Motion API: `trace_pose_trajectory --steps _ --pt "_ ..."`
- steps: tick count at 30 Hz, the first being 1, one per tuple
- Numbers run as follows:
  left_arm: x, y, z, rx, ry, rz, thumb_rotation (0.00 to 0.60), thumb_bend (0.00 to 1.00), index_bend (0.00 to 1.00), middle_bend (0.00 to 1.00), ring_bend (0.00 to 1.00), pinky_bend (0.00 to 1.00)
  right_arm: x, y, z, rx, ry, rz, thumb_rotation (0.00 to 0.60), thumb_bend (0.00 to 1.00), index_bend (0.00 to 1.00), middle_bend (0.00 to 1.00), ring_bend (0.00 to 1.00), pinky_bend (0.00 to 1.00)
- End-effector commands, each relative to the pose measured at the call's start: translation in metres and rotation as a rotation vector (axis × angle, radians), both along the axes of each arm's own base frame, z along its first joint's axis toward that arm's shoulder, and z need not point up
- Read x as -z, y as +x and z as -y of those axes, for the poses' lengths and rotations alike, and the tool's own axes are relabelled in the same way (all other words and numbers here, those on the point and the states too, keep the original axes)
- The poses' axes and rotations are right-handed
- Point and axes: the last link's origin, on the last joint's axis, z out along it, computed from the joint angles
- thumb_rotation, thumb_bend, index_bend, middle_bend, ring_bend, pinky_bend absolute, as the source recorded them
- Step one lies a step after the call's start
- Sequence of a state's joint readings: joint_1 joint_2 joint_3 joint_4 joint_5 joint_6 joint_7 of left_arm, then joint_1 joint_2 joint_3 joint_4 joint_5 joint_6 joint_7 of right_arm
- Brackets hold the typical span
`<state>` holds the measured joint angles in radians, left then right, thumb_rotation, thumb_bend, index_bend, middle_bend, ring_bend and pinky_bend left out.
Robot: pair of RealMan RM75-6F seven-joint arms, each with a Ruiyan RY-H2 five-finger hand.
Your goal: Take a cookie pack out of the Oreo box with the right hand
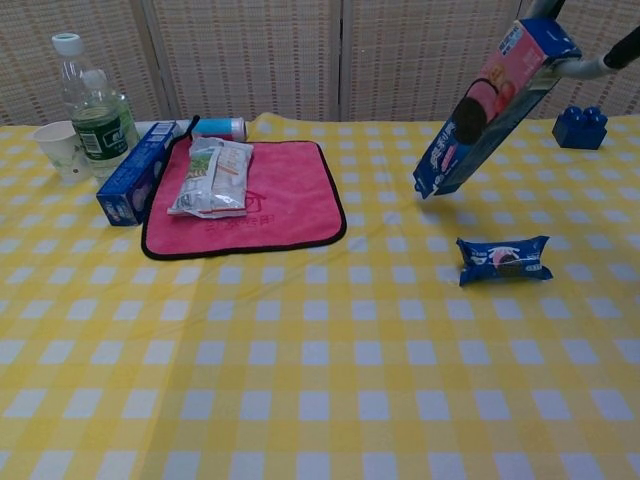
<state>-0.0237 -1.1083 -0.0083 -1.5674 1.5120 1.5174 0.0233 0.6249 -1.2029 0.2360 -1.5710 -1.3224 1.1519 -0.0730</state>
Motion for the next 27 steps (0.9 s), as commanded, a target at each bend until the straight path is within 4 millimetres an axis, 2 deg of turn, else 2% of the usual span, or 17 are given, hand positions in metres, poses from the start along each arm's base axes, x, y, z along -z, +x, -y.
trace_pose_trajectory --steps 1,6,13,18,27 --pt "0.000 -0.001 0.001 -0.004 0.000 0.000 0.600 0.26 0.06 0.10 0.09 0.00 0.021 0.023 0.004 -0.005 0.088 0.271 0.600 0.24 0.32 0.33 0.14 0.10" --pt "0.000 -0.004 0.002 -0.014 0.000 0.000 0.600 0.26 0.06 0.09 0.09 0.00 0.044 0.035 0.000 0.032 0.256 0.537 0.600 0.24 0.32 0.33 0.14 0.10" --pt "0.000 -0.006 0.003 -0.016 -0.001 0.002 0.600 0.26 0.06 0.09 0.09 0.00 0.063 0.042 -0.004 0.021 0.442 0.775 0.600 0.26 0.32 0.33 0.14 0.10" --pt "0.000 -0.006 0.004 -0.015 -0.002 0.003 0.600 0.26 0.06 0.09 0.09 0.00 0.073 0.034 0.001 0.028 0.480 0.808 0.600 0.26 0.32 0.33 0.14 0.10" --pt "0.001 -0.007 0.004 -0.015 -0.005 0.009 0.600 0.26 0.06 0.09 0.09 0.00 0.072 0.015 -0.001 0.063 0.489 0.765 0.600 0.27 0.32 0.33 0.14 0.10"
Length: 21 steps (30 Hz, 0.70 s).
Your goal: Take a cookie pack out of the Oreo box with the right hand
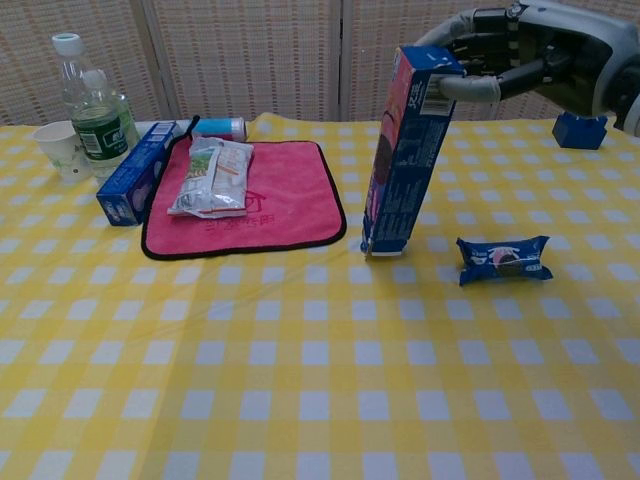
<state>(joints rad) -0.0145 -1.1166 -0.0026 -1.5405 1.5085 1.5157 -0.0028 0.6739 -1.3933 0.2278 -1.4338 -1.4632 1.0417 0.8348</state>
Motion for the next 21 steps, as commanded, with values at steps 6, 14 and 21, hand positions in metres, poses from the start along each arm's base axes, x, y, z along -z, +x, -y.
trace_pose_trajectory --steps 6,14,21 --pt "0.002 0.002 -0.002 0.007 -0.004 0.003 0.600 0.26 0.06 0.09 0.09 0.00 -0.015 -0.022 -0.007 0.036 -0.005 -0.033 0.600 0.27 0.32 0.33 0.14 0.10" --pt "0.005 0.000 -0.001 0.000 -0.013 0.006 0.600 0.26 0.05 0.09 0.09 0.00 -0.047 -0.059 -0.016 0.092 -0.050 -0.151 0.600 0.27 0.15 0.27 0.11 0.10" --pt "0.006 0.002 -0.002 0.010 -0.018 0.007 0.600 0.26 0.06 0.09 0.09 0.00 -0.070 -0.088 -0.024 0.161 -0.096 -0.209 0.600 0.27 0.04 0.22 0.09 0.10"
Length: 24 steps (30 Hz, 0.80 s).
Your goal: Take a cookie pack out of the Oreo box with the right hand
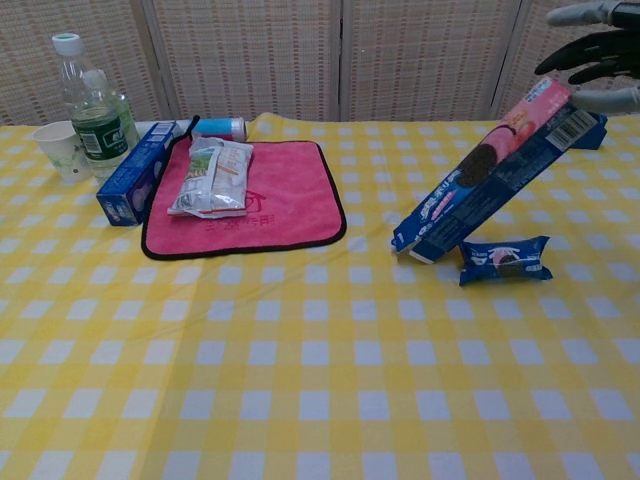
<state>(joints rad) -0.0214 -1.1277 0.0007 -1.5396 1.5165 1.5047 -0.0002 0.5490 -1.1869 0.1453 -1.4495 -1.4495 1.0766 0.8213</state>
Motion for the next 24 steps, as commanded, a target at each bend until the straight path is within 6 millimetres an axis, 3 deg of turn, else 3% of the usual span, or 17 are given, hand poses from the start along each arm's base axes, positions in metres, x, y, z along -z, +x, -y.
trace_pose_trajectory --steps 1,8,14,20,24 --pt "0.000 0.001 -0.001 0.003 -0.002 -0.001 0.600 0.26 0.06 0.09 0.09 0.00 -0.008 -0.011 -0.003 0.029 -0.024 -0.018 0.600 0.27 0.04 0.21 0.09 0.10" --pt "0.000 0.001 0.000 0.002 -0.002 -0.003 0.600 0.26 0.06 0.09 0.09 0.00 -0.025 -0.030 -0.013 0.082 -0.064 -0.030 0.600 0.27 0.04 0.21 0.09 0.10" --pt "-0.004 0.001 -0.001 -0.003 0.008 -0.009 0.600 0.26 0.06 0.09 0.09 0.00 -0.041 -0.043 -0.033 0.078 -0.153 -0.217 0.600 0.27 0.04 0.23 0.09 0.10" --pt "-0.003 0.002 -0.003 0.003 0.006 -0.009 0.600 0.26 0.05 0.09 0.09 0.00 -0.054 -0.056 -0.060 0.112 -0.220 -0.346 0.600 0.30 0.19 0.30 0.14 0.15" --pt "-0.002 0.003 -0.005 0.009 0.005 -0.012 0.600 0.26 0.05 0.09 0.09 0.00 -0.059 -0.064 -0.083 0.124 -0.257 -0.411 0.600 0.30 0.22 0.34 0.18 0.18"
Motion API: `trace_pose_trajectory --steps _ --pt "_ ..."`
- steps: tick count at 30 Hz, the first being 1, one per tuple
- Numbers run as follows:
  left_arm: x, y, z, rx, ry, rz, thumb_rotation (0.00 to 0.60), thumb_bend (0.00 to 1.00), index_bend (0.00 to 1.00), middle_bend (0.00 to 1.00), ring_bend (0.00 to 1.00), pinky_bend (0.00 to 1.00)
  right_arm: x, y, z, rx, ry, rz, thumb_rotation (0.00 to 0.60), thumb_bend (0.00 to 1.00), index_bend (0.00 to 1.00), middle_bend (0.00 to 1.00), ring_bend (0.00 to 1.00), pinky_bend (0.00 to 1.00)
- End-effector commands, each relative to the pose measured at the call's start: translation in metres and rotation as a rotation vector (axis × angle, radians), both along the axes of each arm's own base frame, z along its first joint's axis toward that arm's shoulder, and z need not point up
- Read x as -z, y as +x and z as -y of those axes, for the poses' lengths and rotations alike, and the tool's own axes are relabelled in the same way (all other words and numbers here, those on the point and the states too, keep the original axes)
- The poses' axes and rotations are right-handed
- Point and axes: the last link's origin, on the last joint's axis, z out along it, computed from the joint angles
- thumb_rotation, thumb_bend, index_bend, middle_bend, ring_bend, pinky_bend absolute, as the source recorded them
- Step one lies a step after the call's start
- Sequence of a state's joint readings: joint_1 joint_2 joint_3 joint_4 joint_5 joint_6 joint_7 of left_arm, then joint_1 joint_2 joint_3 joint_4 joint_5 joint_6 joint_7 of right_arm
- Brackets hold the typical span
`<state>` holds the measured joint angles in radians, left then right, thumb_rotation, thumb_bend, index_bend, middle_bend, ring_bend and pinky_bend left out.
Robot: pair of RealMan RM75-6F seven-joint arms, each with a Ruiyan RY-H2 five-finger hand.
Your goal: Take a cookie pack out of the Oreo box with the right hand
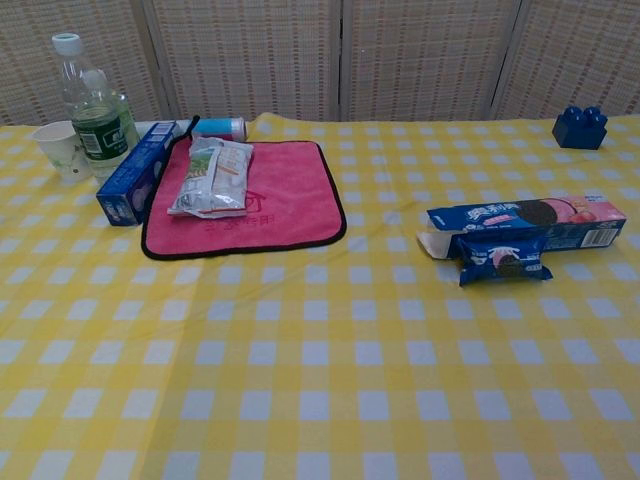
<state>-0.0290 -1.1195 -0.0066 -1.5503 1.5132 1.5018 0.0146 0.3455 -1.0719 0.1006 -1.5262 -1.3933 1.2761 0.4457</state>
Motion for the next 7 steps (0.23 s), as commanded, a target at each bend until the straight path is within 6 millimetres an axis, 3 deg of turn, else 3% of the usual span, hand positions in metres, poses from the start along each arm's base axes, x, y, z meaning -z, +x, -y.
trace_pose_trajectory --steps 1,7 --pt "0.000 0.001 -0.001 0.005 0.003 0.000 0.600 0.26 0.05 0.09 0.09 0.00 -0.007 -0.009 -0.026 0.023 -0.031 -0.073 0.600 0.30 0.22 0.35 0.19 0.19" --pt "0.001 0.004 -0.002 0.011 0.037 -0.008 0.600 0.26 0.06 0.09 0.09 0.00 -0.010 -0.014 -0.054 0.018 -0.073 -0.155 0.600 0.30 0.24 0.35 0.19 0.19"
